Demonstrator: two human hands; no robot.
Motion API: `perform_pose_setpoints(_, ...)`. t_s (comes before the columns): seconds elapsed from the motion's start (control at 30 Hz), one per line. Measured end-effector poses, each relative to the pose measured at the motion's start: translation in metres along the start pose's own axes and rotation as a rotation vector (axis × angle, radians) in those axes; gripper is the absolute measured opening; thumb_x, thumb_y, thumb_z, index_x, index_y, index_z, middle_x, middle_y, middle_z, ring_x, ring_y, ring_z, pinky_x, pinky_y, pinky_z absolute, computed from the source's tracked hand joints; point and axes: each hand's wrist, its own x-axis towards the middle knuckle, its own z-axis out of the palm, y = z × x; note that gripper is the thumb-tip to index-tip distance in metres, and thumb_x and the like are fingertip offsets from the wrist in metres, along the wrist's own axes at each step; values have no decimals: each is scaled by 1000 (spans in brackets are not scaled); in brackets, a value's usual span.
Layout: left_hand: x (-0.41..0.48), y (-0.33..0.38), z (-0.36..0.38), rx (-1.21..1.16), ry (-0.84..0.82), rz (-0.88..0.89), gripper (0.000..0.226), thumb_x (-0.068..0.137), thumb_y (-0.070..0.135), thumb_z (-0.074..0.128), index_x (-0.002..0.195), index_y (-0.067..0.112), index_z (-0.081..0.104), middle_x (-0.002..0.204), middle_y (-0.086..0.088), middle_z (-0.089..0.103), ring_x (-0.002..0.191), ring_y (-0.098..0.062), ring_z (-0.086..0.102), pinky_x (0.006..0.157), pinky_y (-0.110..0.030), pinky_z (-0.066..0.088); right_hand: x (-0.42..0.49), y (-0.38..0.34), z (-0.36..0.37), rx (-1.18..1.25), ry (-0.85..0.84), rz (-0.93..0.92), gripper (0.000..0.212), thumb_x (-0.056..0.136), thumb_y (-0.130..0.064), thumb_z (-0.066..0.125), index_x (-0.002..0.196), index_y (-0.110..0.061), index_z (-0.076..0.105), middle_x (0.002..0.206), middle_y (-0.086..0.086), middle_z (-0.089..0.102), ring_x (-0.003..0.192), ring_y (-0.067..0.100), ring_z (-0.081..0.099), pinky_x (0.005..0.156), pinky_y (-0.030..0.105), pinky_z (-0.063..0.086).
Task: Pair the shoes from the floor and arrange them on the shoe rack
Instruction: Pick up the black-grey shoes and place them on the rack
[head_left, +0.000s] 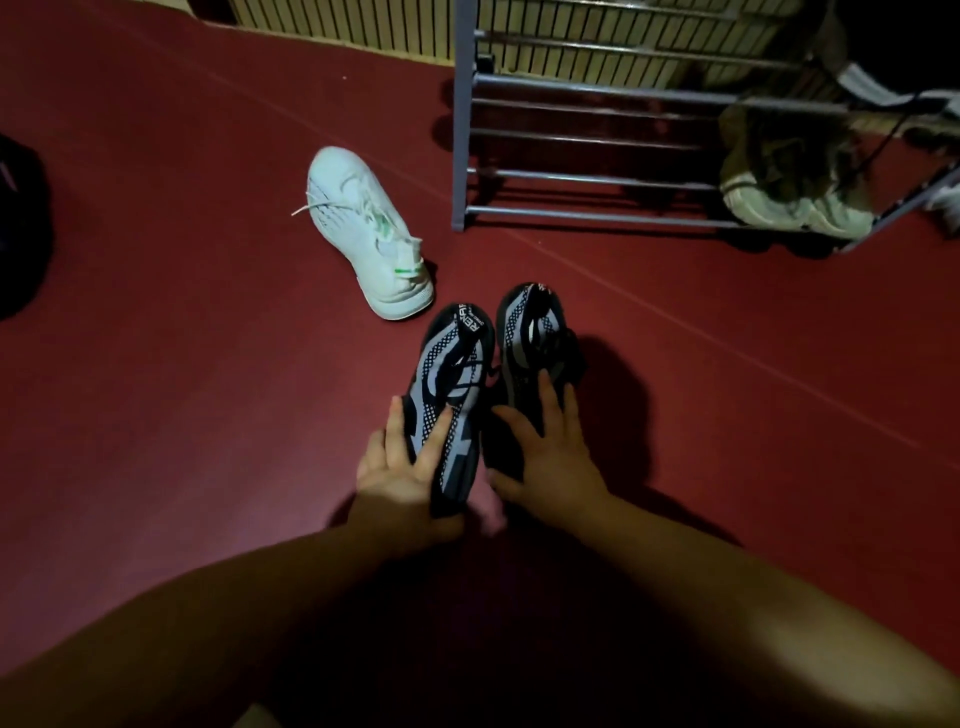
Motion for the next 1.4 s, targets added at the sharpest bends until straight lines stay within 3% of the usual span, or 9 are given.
perform_pose_setpoints(0.2, 15, 18, -14, -106, -3, 119, 117, 67, 62, 69, 142, 45, -20, 150, -12, -32, 141, -36, -3, 114, -44, 11, -3, 45, -17, 8, 6, 53, 88, 80, -43, 65, 148, -39, 10, 152, 4, -33, 142, 33, -21, 116, 52, 13)
perform_pose_setpoints(0.33, 27, 31, -11, -230, -48, 159, 128, 55, 66, 72, 139, 49, -22, 150, -10, -33, 141, -33, -7, 114, -45, 10, -8, 58, -17, 202, 137, 97, 96, 78, -41, 70, 149, -33, 7, 154, 8, -26, 145, 31, -4, 115, 44, 22)
perform_pose_setpoints(0.47, 26, 23, -13, -241, -61, 265, 128, 62, 49, 82, 135, 48, -24, 150, -4, -36, 142, -31, -7, 115, -43, 11, -8, 63, -18, 403, 105, 44, 106, 70, -47, 73, 148, -38, 2, 158, 7, -10, 145, 26, -12, 115, 45, 11)
perform_pose_setpoints(0.6, 25, 5, -19, -188, -109, 364, 127, 63, 43, 83, 132, 52, -24, 148, 8, -37, 144, -22, -10, 115, -38, 12, -9, 76, -19, 336, 54, -36, 106, 70, -43, 73, 148, -36, 0, 159, 8, -10, 145, 24, -15, 117, 48, 9)
perform_pose_setpoints(0.7, 32, 1, -21, -160, -62, 374, 128, 66, 44, 81, 132, 42, -29, 152, 5, -30, 145, -23, -5, 116, -35, 12, -8, 76, -21, 287, 20, -15, 111, 72, -34, 78, 149, -33, -3, 156, 8, -20, 145, 26, -14, 116, 44, 12)
perform_pose_setpoints(0.9, 39, 4, -22, -192, -63, 379, 130, 66, 39, 83, 134, 34, -28, 153, 1, -28, 146, -18, -4, 116, -29, 13, -7, 72, -24, 184, 27, 2, 116, 69, -42, 79, 149, -35, -4, 154, 11, -24, 145, 31, -8, 115, 44, 17)
perform_pose_setpoints(1.1, 59, 26, -48, -197, -98, 306, 125, 72, 21, 80, 144, 31, -22, 153, -2, -29, 145, -21, 8, 111, -25, 22, 14, 70, -42, 174, 128, 8, 104, 76, -36, 75, 150, -32, 2, 158, 10, -6, 146, 30, 0, 116, 42, 15)
perform_pose_setpoints(1.2, 70, 43, -52, -256, -159, 199, 123, 75, 11, 75, 143, 29, -26, 148, -12, -37, 145, -28, -1, 113, -29, 20, 25, 67, -46, 145, 154, 86, 98, 81, -30, 71, 151, -29, 2, 158, 14, -3, 146, 32, 1, 117, 42, 14)
perform_pose_setpoints(1.4, 73, 85, -51, -372, -102, -52, 121, 71, 44, 76, 147, 33, -17, 151, -18, -30, 143, -37, -10, 119, -41, 4, 35, 62, -48, 184, -5, 288, 95, 86, -43, 60, 150, -30, -8, 154, 23, -17, 145, 37, -6, 117, 46, 9)
